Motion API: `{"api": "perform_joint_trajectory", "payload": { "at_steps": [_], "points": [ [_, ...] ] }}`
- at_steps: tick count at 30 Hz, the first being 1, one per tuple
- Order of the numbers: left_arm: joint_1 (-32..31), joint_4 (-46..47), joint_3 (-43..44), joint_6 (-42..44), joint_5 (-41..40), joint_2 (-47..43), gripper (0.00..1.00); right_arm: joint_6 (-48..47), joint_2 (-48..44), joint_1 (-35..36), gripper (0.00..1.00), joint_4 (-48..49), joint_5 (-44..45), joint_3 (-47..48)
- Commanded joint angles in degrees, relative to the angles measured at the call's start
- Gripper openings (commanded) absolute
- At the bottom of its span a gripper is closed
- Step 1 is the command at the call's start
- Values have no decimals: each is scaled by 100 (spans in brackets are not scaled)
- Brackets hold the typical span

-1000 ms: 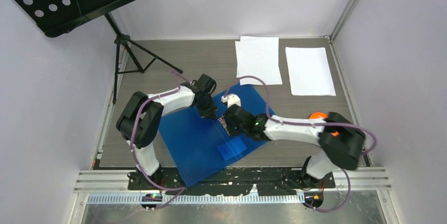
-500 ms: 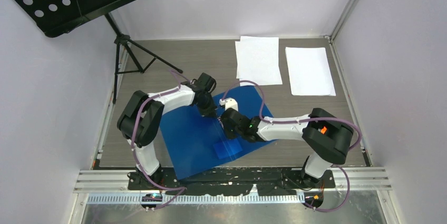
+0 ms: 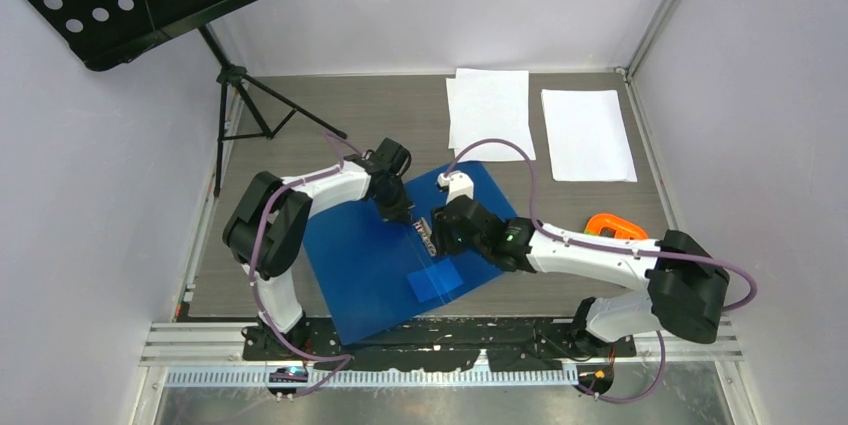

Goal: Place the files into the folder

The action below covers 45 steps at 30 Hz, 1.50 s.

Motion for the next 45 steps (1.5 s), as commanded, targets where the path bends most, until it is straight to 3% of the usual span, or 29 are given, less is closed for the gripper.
{"api": "perform_joint_trajectory", "payload": {
  "at_steps": [1, 4, 12, 20, 25, 27, 31, 34, 36, 41, 45],
  "points": [
    [36, -292, -113, 220, -418, 313, 5, -146, -372, 27, 44, 37, 573, 159],
    [34, -295, -102, 221, -397, 330, 5, -220, -102, 34, 41, -4, 649, 248],
    [44, -301, -42, 214, -369, 394, 5, -67, 2211, 173, 33, -134, -242, 326],
    [61, -317, -48, 217, -368, 393, 5, 211, 1602, 165, 28, -333, 226, 188],
    [93, -313, -36, 238, -348, 407, 5, 168, 1239, 123, 12, -440, 431, 321],
    [104, -304, -48, 246, -338, 393, 5, 160, 1181, 105, 11, -422, 375, 316],
    [122, -304, -64, 264, -339, 384, 5, 256, 1013, 71, 19, -185, 91, 166],
    [130, -290, -66, 273, -324, 393, 5, 316, 815, -8, 43, 87, -82, 8],
    [127, -276, -59, 265, -318, 399, 5, 342, 724, -113, 48, 159, -190, -57],
    [132, -287, -47, 264, -306, 415, 5, 347, 744, -317, 48, 283, -329, -69],
    [131, -290, -26, 264, -294, 412, 5, 351, 956, -326, 41, 274, -448, 19]
  ]
}}
